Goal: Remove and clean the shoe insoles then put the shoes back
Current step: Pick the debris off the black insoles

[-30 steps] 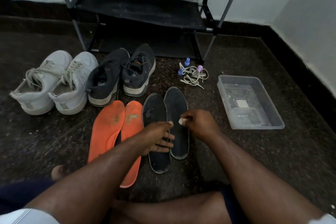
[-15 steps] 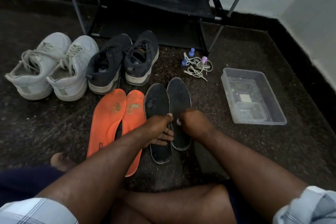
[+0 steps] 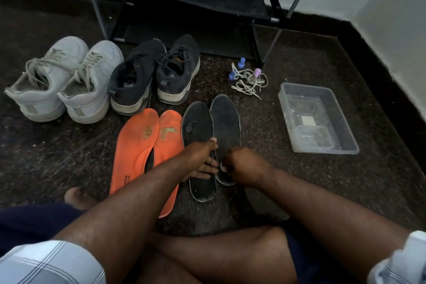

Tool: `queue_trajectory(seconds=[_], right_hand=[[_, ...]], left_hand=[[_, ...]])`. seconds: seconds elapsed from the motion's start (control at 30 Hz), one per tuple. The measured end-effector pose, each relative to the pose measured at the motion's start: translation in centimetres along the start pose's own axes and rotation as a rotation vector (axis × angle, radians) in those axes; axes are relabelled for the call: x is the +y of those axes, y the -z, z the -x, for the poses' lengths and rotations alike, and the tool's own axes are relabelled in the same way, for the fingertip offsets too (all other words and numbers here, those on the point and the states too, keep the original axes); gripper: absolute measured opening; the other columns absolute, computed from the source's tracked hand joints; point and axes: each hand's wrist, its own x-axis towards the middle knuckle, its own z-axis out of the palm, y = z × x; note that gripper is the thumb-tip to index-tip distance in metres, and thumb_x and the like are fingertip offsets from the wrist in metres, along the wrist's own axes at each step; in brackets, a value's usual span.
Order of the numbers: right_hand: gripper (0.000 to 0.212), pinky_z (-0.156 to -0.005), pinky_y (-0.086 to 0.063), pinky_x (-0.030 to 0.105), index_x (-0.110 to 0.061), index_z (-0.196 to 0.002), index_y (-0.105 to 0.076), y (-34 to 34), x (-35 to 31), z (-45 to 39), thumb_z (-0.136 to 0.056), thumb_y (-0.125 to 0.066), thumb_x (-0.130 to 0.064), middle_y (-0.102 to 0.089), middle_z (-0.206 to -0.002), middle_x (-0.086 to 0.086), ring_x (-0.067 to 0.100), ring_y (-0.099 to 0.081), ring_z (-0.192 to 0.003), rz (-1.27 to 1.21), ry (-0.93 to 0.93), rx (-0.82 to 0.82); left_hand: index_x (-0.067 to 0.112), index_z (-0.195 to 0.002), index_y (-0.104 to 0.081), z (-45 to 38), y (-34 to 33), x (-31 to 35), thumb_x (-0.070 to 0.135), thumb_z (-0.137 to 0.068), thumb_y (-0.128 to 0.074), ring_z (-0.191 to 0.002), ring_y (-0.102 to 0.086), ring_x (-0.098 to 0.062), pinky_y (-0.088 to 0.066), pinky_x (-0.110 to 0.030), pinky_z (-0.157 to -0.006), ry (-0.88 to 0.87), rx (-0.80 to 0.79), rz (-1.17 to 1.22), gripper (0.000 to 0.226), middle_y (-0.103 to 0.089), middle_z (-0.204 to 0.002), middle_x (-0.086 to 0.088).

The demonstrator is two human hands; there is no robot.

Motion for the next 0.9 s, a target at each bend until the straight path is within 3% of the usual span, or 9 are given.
queue_trajectory(seconds=[0.17,0.33,0.5,0.67,0.83,0.9], right_hand=[[0.017,-0.076,-0.052,0.034,-0.014,-0.097,-0.069,0.3,0.6,-0.6,-0.088,-0.056,-0.021,-0.065,-0.100,0.011,0.029,-0.064,-0.091,-0.035,-0.088,0.096],[0.026,-0.074,-0.052,0.034,-0.015,-0.101,-0.070,0.0,-1.1,1.5,-0.092,-0.055,-0.034,-0.065,-0.101,0.010,0.029,-0.064,-0.090,-0.008,0.086,-0.073],[0.014,-0.077,-0.049,0.031,-0.019,-0.100,-0.067,0.6,1.0,0.1,-0.090,-0.059,-0.025,-0.064,-0.103,0.007,0.025,-0.063,-0.095,-0.039,-0.107,0.083],[0.011,-0.076,-0.053,0.031,-0.020,-0.092,-0.067,-0.7,0.4,1.1,-0.085,-0.062,-0.025,-0.070,-0.095,0.005,0.024,-0.066,-0.091,-0.082,-0.028,-0.019],[0.015,-0.079,-0.049,0.031,-0.017,-0.098,-0.069,0.2,2.4,0.1,-0.091,-0.060,-0.025,-0.067,-0.104,0.008,0.025,-0.064,-0.095,-0.107,-0.178,0.163],[0.015,-0.081,-0.049,0.030,-0.015,-0.099,-0.071,0.1,2.2,0.2,-0.090,-0.061,-0.022,-0.068,-0.105,0.008,0.023,-0.064,-0.096,-0.095,-0.145,0.122]], left_hand=[[0.026,-0.146,-0.044,0.0,0.0,-0.1,0.056,-0.103,-0.031,-0.100,-0.070,-0.027,-0.056,-0.039,-0.086,-0.001,0.008,0.001,0.053,-0.067,-0.111,-0.015],[0.026,-0.144,-0.045,0.1,-0.1,-0.1,0.056,-0.104,-0.030,-0.100,-0.070,-0.027,-0.054,-0.042,-0.093,-0.002,0.002,0.007,0.053,-0.067,-0.113,-0.016],[0.026,-0.147,-0.043,0.1,-0.1,-0.1,0.056,-0.104,-0.031,-0.101,-0.070,-0.028,-0.057,-0.039,-0.085,-0.005,0.007,0.000,0.054,-0.066,-0.110,-0.015],[0.025,-0.144,-0.045,0.1,-0.2,-0.1,0.056,-0.104,-0.030,-0.100,-0.070,-0.028,-0.057,-0.039,-0.084,-0.005,0.008,0.003,0.053,-0.066,-0.110,-0.015],[0.025,-0.144,-0.046,0.2,-0.1,-0.1,0.057,-0.103,-0.032,-0.098,-0.071,-0.027,-0.058,-0.039,-0.082,-0.003,0.008,0.005,0.053,-0.068,-0.110,-0.016],[0.025,-0.141,-0.047,0.2,0.0,0.0,0.056,-0.103,-0.033,-0.099,-0.071,-0.028,-0.058,-0.041,-0.085,-0.004,0.004,0.001,0.051,-0.067,-0.110,-0.016]])
